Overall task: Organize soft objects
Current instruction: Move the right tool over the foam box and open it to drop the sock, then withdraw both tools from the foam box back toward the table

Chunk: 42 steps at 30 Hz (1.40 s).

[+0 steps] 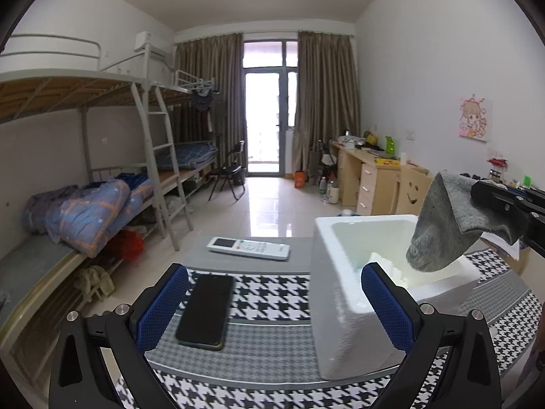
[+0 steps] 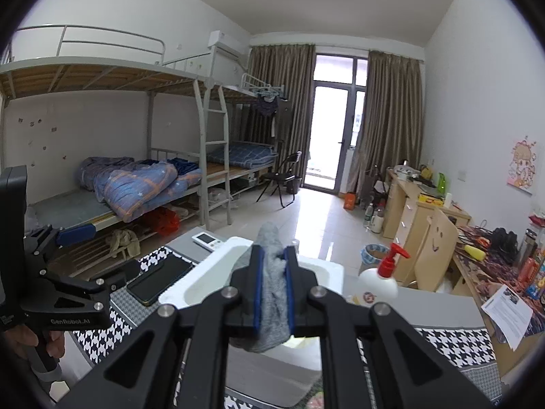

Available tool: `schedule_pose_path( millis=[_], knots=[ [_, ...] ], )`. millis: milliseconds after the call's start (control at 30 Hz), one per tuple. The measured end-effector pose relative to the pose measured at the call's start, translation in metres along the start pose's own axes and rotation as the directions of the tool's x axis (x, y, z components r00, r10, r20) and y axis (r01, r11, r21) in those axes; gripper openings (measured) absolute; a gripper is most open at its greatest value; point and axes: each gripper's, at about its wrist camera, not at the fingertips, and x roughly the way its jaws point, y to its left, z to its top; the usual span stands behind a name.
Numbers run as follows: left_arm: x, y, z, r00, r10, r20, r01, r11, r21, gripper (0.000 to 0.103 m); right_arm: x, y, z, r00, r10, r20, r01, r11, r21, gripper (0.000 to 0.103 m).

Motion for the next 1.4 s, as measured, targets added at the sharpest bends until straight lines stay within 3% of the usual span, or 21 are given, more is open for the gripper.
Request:
schedule_pose_path(
  millis=[767,833,867,1000,1200,1400],
  knots=[
    [-0.005,0.025,-0.011,1.000,0.011,0.006,-0.011,0.999,-0.037,0.102,0.040,0.014,-0.003,0.995,0.025,-0.092,-0.022,0.999,0.033,0.016],
    [-0.004,0.026,-0.011,1.000,0.008,0.005,-0.007,0.999,-0.039,0.102,0.042,0.014,-0.003,0.995,0.025,-0.098,-0.021,0.999,0.038,0.020],
    [-0.004,0.026,-0.011,1.000,0.007,0.005,-0.007,0.999,-0.038,0.102,0.042,0.015,-0.003,0.995,0.029,-0.097,-0.026,0.999,0.037,0.027],
    [-0.005,0.027,-0.012,1.000,0.003,0.004,-0.003,0.999,-0.038,0.102,0.031,0.018,-0.003,0.999,0.017,-0.051,-0.016,1.000,0.023,0.074],
    [-0.006,0.026,-0.012,1.000,0.001,0.007,0.000,0.999,-0.042,0.102,0.024,0.018,-0.001,0.998,0.046,-0.032,-0.045,0.999,0.023,0.092],
    [-0.009,0.021,-0.011,1.000,-0.002,0.010,0.002,0.999,-0.039,0.102,0.016,0.010,0.001,0.998,0.056,-0.025,-0.054,0.997,0.063,0.094]
  ],
)
